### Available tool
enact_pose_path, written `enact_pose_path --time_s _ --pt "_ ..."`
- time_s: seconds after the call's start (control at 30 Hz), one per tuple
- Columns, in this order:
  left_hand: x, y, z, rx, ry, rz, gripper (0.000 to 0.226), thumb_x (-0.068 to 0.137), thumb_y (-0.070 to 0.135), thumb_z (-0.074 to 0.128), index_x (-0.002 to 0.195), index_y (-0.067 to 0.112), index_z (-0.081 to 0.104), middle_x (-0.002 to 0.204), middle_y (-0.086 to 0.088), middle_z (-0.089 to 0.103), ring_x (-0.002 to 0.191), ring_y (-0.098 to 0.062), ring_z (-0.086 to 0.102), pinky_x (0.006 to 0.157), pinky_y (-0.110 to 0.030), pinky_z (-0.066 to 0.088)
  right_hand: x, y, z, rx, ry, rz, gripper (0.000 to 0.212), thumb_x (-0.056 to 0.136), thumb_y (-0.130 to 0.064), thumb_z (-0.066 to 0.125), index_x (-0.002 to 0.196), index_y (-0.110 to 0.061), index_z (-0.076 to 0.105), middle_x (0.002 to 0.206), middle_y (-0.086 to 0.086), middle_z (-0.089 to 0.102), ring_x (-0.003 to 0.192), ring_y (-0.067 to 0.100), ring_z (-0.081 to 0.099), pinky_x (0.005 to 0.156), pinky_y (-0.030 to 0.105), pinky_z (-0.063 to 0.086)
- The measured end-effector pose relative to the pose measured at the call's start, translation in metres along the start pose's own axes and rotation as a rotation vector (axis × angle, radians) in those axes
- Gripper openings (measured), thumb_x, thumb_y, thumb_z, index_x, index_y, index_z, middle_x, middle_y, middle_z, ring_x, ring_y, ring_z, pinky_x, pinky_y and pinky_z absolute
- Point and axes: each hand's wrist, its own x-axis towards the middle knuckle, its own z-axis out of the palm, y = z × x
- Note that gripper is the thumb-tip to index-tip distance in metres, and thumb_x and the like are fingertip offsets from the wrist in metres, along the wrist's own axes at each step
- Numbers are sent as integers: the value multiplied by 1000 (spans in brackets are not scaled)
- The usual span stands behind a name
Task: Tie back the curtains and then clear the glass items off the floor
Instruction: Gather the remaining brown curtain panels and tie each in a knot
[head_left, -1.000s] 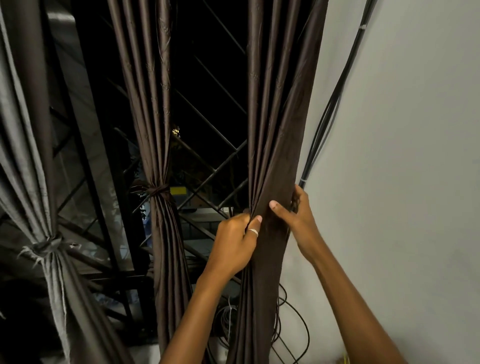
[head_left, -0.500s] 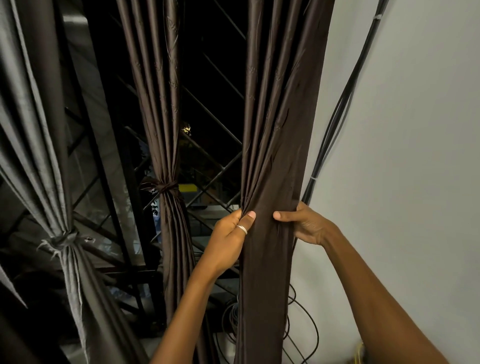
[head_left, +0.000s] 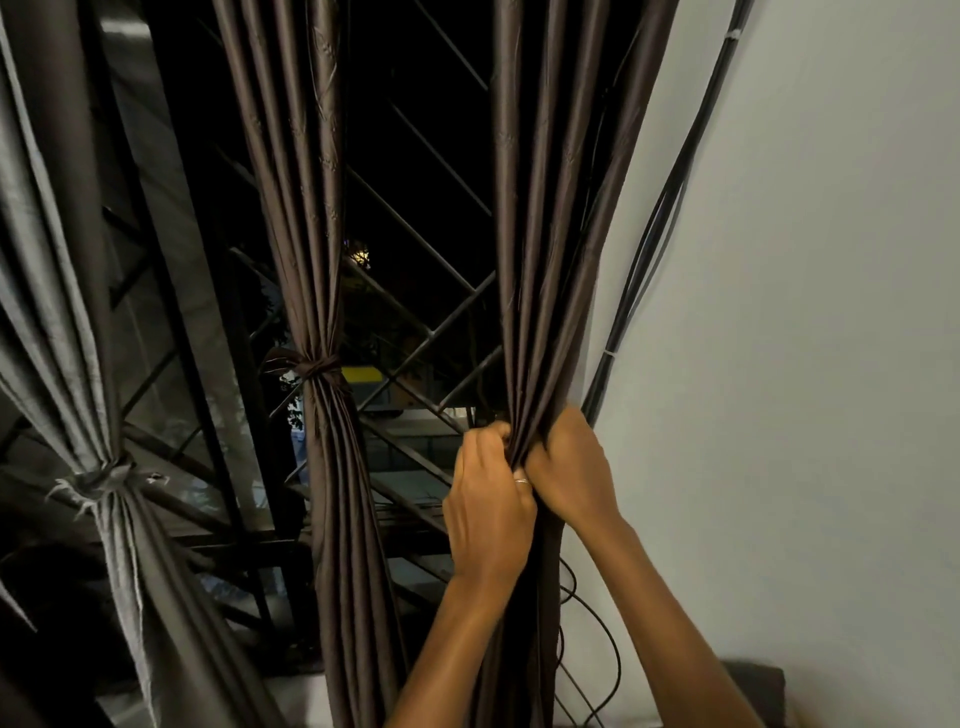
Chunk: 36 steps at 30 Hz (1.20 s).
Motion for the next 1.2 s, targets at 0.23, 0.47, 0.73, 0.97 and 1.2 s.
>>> enact_pose_path --time_s 0.23,0.47,0.73,0.97,1.2 --pt "-3 -6 5 4 -15 7 35 87 11 66 119 19 55 108 7 57 91 -11 60 62 -26 49 -13 -11 -12 129 -129 73 30 103 -14 45 76 -27 45 82 -3 53 68 8 54 60 20 37" --pt "-8 -4 -8 -358 -216 -13 39 95 9 59 131 22 59 115 14 58 103 3 60 83 -11 50 -18 -4 -23 484 -256 112 16 100 -23 59 86 -19 65 75 -14 69 73 1 65 68 20 51" --pt "0 -13 -16 -510 -182 -224 39 94 8 65 120 24 41 107 8 63 95 -4 63 73 -13 50 -14 6 -18 325 -129 153 26 99 -40 61 109 -18 71 97 -6 74 90 5 69 89 35 58" --pt "28 -30 -28 -494 -477 -244 68 89 29 75 145 30 37 129 25 54 118 11 52 95 -12 43 -13 8 -25 498 -295 153 27 102 -35 58 127 -26 64 117 -11 72 108 3 68 100 25 52" --pt "39 -24 -32 -656 -654 -221 42 92 18 71 123 41 53 119 21 67 114 2 64 89 -15 52 -11 8 -33 253 -335 21 41 99 -45 57 124 -14 69 109 2 75 99 10 71 93 33 58"
